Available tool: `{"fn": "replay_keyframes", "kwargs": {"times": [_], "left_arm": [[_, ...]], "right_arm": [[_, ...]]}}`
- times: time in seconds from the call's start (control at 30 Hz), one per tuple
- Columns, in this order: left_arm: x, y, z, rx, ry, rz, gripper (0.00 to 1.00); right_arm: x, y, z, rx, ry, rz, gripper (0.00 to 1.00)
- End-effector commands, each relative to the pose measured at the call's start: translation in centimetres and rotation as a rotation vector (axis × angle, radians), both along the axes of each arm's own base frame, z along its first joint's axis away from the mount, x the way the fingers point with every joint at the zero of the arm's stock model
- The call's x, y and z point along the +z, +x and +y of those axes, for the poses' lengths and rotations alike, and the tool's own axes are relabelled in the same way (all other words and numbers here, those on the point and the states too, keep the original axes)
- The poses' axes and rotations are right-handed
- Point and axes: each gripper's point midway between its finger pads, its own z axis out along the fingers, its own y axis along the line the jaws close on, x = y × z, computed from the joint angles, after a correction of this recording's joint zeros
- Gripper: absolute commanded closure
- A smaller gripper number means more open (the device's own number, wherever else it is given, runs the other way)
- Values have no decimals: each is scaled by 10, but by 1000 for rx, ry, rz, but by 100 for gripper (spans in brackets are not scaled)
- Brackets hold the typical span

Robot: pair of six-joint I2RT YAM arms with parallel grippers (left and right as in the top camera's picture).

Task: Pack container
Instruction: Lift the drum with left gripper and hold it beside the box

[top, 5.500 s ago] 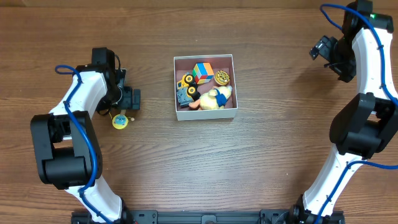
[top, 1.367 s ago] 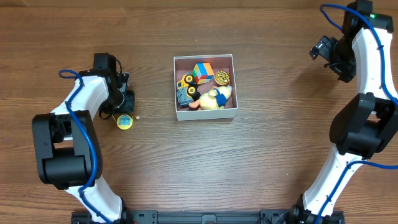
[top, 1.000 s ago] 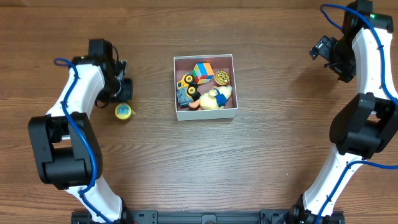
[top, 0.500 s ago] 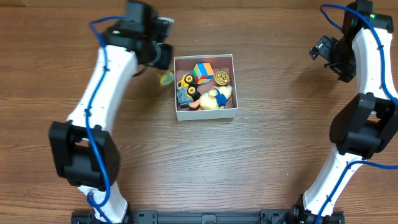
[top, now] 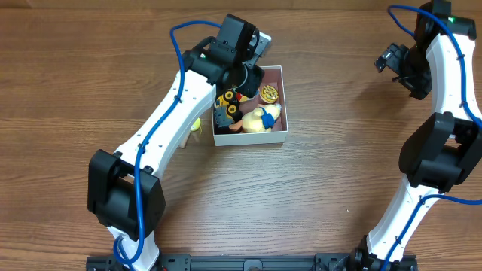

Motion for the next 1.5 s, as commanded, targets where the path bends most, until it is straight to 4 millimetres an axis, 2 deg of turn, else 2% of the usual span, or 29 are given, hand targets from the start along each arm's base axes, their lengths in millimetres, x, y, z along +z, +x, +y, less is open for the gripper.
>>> {"fn": "replay_keyframes", "kwargs": {"times": [0.0, 0.07, 0.1, 0.13, 0.17, 0.33, 0.47, 0.6, 0.7, 0.9, 1.0, 1.2, 1.37, 1.47], "left_arm": [[5, 20, 55, 271, 105, -28, 75], [2, 21, 77, 350, 124, -7, 72], [0, 21, 90, 385, 127, 13, 66], [-2, 20, 100, 413, 128, 33, 48], [-3, 19, 108, 435, 130, 47, 44], [-15, -1, 157, 533, 184, 177, 43], [-22, -23, 179, 476, 253, 272, 42], [-32, -48, 174, 336, 217, 394, 39], [-43, -58, 175, 331, 223, 437, 39], [-94, -78, 171, 313, 213, 505, 38], [-113, -82, 170, 302, 216, 503, 38], [-121, -84, 165, 225, 234, 485, 36], [-130, -84, 161, 172, 247, 462, 26], [-139, -87, 160, 166, 245, 460, 24]], "right_arm": [[2, 0, 1, 4, -3, -4, 0], [2, 0, 1, 4, -3, -4, 0], [2, 0, 1, 4, -3, -4, 0], [2, 0, 1, 4, -3, -4, 0], [2, 0, 1, 4, -3, -4, 0], [2, 0, 1, 4, -3, -4, 0], [2, 0, 1, 4, -3, -4, 0], [2, 0, 1, 4, -3, -4, 0], [2, 0, 1, 4, -3, -4, 0], [2, 0, 1, 4, -3, -4, 0], [2, 0, 1, 4, -3, -4, 0], [2, 0, 1, 4, -3, -4, 0], [2, 0, 1, 4, -3, -4, 0], [2, 0, 1, 4, -3, -4, 0]]}}
